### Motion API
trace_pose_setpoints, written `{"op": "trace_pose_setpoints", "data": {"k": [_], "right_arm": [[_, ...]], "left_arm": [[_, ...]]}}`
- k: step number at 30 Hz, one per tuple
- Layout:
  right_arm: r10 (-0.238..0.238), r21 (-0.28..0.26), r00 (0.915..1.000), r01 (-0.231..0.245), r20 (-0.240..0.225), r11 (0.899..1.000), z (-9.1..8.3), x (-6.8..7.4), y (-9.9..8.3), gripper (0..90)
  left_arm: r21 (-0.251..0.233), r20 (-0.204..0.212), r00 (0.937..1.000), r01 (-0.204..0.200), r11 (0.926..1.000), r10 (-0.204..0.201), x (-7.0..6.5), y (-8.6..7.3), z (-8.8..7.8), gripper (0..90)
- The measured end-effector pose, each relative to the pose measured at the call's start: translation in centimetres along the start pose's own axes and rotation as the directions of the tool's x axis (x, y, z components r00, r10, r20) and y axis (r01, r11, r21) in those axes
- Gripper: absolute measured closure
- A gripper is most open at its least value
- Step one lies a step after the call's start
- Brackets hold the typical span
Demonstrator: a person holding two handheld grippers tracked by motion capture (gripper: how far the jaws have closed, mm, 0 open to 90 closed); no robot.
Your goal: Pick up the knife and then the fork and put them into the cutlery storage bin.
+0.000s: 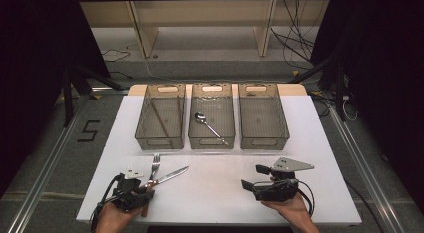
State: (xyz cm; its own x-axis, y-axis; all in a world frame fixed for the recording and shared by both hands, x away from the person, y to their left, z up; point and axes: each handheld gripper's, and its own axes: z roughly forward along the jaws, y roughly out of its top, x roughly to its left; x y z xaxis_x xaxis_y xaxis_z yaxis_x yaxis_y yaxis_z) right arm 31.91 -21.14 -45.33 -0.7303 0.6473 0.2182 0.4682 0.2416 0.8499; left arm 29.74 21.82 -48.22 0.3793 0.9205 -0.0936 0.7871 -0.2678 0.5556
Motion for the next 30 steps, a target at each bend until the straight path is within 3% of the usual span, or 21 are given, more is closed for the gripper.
{"op": "trace_pose_setpoints", "data": {"k": [12,20,26,30], "right_arm": [[-0.002,-0.001,1.0000,0.002,-0.005,1.000,0.1,0.1,0.0,21.9],[-0.005,-0.013,0.9999,0.005,-0.010,1.000,0.0,0.2,0.2,22.0],[-0.042,-0.033,0.9988,0.041,-0.025,0.999,0.1,0.9,0.7,22.1],[-0.099,-0.040,0.9948,0.098,-0.024,0.994,0.1,1.8,1.2,22.0]], "left_arm": [[-0.027,-0.008,0.9999,0.014,0.9995,-0.014,0.2,-0.1,-0.1,76.1],[-0.068,0.051,0.9987,0.005,0.9976,-0.002,0.1,0.4,-0.9,76.3],[-0.093,0.141,0.9886,-0.038,0.9949,0.051,-1.2,2.1,-1.7,76.3],[-0.098,0.202,0.9739,-0.085,0.9915,0.103,-2.3,3.8,-1.8,76.3]]}}
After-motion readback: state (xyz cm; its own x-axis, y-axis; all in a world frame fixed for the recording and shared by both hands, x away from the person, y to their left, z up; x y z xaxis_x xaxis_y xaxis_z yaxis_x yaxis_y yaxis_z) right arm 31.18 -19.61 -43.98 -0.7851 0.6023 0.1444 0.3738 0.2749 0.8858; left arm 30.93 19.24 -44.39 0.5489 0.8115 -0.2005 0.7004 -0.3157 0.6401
